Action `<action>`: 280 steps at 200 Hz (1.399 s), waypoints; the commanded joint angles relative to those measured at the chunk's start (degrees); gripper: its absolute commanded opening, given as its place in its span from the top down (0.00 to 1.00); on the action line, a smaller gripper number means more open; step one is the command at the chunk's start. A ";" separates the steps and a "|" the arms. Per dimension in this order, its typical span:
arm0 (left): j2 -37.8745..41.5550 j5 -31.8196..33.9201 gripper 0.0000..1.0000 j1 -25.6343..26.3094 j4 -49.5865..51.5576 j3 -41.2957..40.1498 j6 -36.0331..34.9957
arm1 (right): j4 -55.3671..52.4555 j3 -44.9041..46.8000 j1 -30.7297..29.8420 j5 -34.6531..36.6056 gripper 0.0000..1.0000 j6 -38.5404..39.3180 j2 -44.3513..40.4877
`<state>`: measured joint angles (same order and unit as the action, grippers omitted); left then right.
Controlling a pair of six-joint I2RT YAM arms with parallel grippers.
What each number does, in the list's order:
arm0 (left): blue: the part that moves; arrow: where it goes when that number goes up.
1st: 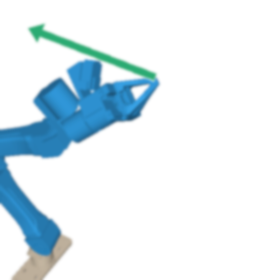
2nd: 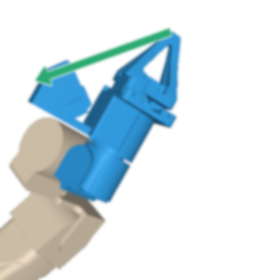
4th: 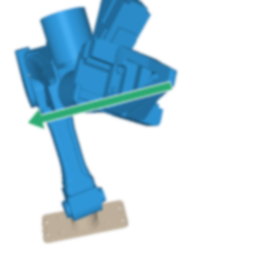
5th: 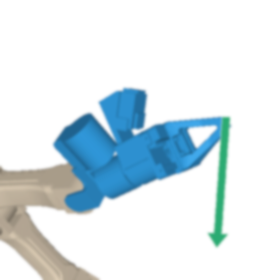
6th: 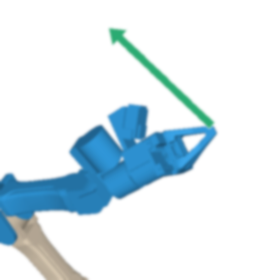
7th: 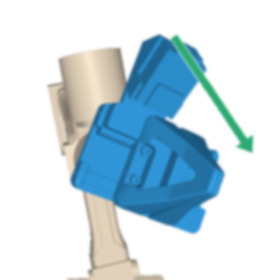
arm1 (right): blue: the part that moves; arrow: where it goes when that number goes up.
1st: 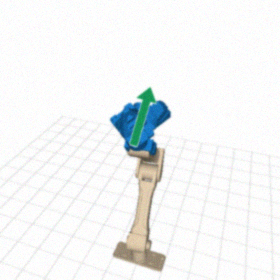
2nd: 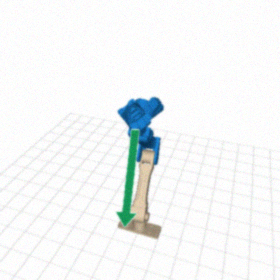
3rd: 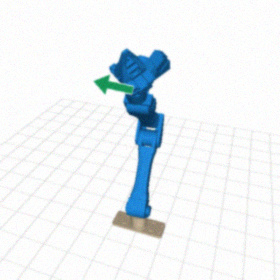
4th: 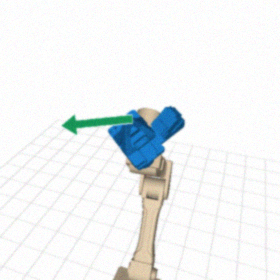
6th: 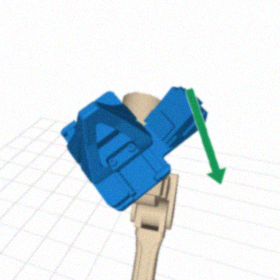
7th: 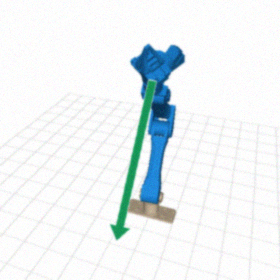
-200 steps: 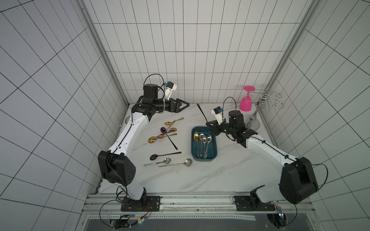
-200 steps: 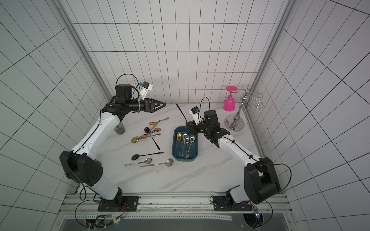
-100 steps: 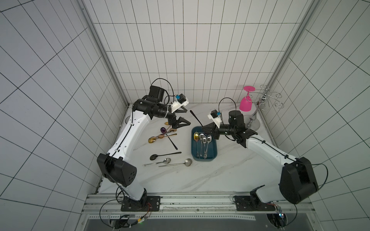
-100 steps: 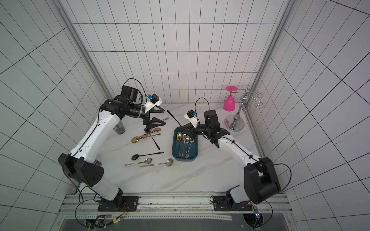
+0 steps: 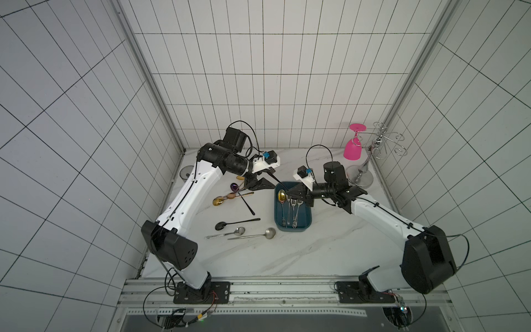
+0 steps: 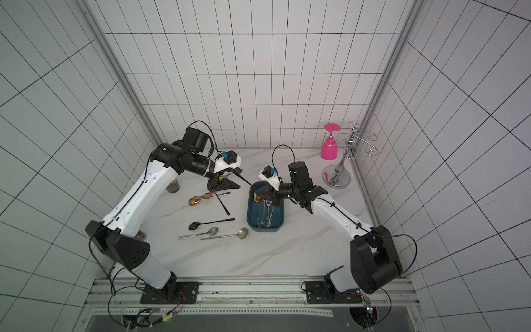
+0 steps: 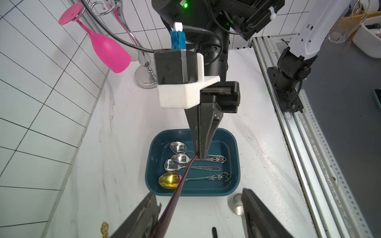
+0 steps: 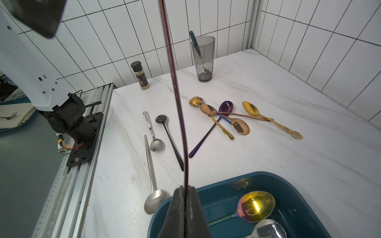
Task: Put the spoon into the storage box
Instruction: Pick up the spoon from the center of the board.
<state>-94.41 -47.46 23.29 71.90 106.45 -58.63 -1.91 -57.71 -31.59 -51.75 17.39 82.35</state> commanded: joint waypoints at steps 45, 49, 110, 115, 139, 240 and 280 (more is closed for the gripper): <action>-0.42 2.61 0.50 0.46 0.75 0.97 -2.36 | -1.34 -1.08 -0.47 -0.49 1.00 2.12 -0.69; -0.43 3.00 0.50 0.49 0.78 0.94 -2.56 | -1.34 -0.96 -0.47 -0.54 1.00 2.19 -0.70; -0.55 4.86 0.59 0.70 0.46 1.03 -3.42 | -1.34 -0.81 -0.53 -0.70 1.00 2.56 -1.31; -0.65 4.84 0.62 0.73 0.52 1.04 -3.42 | -1.34 -0.74 -0.53 -0.62 1.00 2.56 -1.16; -0.68 5.15 0.77 1.01 0.65 0.81 -3.59 | -1.34 -0.73 -0.56 -0.56 1.00 2.70 -1.19; 0.89 6.11 1.00 1.41 0.05 -0.26 -5.00 | -1.55 0.72 -0.62 2.87 0.65 1.90 -3.03; 3.07 17.68 1.00 5.77 -11.44 -6.79 -2.64 | -4.14 5.10 0.22 10.88 0.42 -1.60 -11.20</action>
<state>-93.38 -37.67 25.87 68.36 103.15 -62.35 -3.90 -56.14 -31.88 -47.00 18.68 76.86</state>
